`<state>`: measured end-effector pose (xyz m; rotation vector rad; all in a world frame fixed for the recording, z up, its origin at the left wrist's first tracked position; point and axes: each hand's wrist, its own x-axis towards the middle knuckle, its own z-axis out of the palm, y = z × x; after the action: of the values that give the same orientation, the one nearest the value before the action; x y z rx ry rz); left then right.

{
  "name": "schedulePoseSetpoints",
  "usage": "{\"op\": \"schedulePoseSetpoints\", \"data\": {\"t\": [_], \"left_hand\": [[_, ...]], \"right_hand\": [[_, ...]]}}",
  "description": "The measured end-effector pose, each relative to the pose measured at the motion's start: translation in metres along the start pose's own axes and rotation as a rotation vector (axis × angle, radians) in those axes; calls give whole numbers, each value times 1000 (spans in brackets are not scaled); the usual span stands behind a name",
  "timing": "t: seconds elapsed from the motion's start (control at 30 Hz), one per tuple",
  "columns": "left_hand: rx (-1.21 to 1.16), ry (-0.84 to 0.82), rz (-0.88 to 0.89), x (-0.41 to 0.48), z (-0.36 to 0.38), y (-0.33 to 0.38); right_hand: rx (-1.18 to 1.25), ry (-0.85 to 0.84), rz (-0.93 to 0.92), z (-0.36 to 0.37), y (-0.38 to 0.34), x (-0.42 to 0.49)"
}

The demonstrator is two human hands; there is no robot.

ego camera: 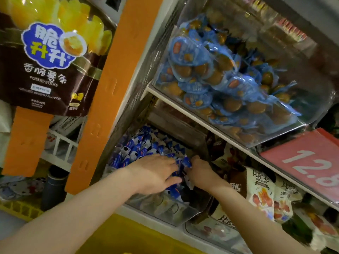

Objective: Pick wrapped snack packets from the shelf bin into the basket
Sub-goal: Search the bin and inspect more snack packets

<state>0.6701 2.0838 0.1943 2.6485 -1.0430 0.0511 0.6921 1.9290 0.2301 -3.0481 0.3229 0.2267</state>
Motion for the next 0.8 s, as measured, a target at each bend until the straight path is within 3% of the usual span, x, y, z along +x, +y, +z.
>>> {"op": "schedulePoseSetpoints", "data": {"t": [0.17, 0.37, 0.63, 0.8], "left_hand": [[-19, -157, 79, 37, 4, -11], [96, -335, 119, 47, 23, -13], [10, -338, 36, 37, 13, -18], [-126, -302, -24, 24, 6, -16]], "right_hand": [[-55, 126, -133, -12, 13, -6], [-52, 88, -107, -16, 12, -1], [-164, -168, -70, 0, 0, 15], [-19, -126, -58, 13, 2, 25]]}}
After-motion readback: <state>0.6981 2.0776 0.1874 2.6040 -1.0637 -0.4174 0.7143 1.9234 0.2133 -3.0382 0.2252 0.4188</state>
